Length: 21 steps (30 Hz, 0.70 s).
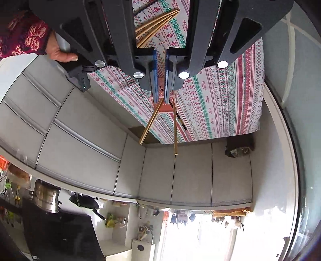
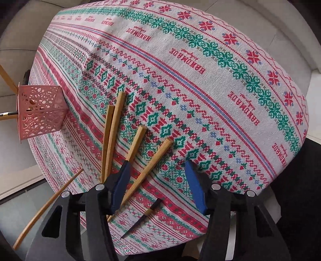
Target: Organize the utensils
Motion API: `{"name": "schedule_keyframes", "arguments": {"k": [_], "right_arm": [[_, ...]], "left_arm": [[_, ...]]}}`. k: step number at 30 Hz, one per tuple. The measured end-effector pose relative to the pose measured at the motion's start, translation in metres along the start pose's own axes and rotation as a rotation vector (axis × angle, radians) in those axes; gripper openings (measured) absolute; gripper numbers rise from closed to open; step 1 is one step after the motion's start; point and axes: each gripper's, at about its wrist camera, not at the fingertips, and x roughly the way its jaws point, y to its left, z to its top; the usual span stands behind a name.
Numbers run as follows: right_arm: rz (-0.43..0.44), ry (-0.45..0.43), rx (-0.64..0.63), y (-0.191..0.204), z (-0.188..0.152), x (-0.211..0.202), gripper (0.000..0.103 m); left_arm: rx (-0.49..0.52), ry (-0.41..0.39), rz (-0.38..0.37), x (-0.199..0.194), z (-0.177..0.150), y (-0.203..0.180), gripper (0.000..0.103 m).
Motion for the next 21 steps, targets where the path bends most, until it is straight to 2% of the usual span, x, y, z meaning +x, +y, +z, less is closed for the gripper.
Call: {"name": "schedule_keyframes", "arguments": {"k": [6,8,9,10,11,13,17,19,21], "right_arm": [[-0.102,-0.066,-0.014,0.035,-0.006,0.01,0.054],[-0.146,-0.102,-0.061,0.05,-0.01,0.014,0.045],[-0.16,-0.119,-0.09,0.057,-0.013,0.015,0.035],[-0.13,-0.126,-0.124,0.063,-0.015,0.018,0.017],[-0.092,-0.115,-0.15,0.069,-0.017,0.023,0.016],[-0.071,-0.119,-0.16,0.071,-0.019,0.026,0.014],[-0.002,-0.11,-0.139,0.056,-0.019,0.022,0.013],[0.016,-0.113,-0.121,0.048,-0.019,0.019,0.012],[0.052,-0.103,-0.119,0.039,-0.018,0.016,0.012]], "left_arm": [[-0.029,-0.097,-0.014,-0.026,0.004,0.01,0.002],[-0.031,-0.108,-0.009,-0.03,0.002,0.013,0.002],[-0.04,-0.107,-0.005,-0.032,0.002,0.017,0.002],[-0.056,-0.106,-0.002,-0.033,0.0,0.022,0.002],[-0.074,-0.102,0.004,-0.033,-0.001,0.028,0.002],[-0.109,-0.09,0.02,-0.033,-0.003,0.037,0.002],[-0.165,-0.066,0.037,-0.031,-0.007,0.05,0.002],[-0.189,-0.028,0.022,-0.024,-0.009,0.055,0.003],[-0.207,0.029,0.042,-0.011,-0.014,0.06,0.003]]}}
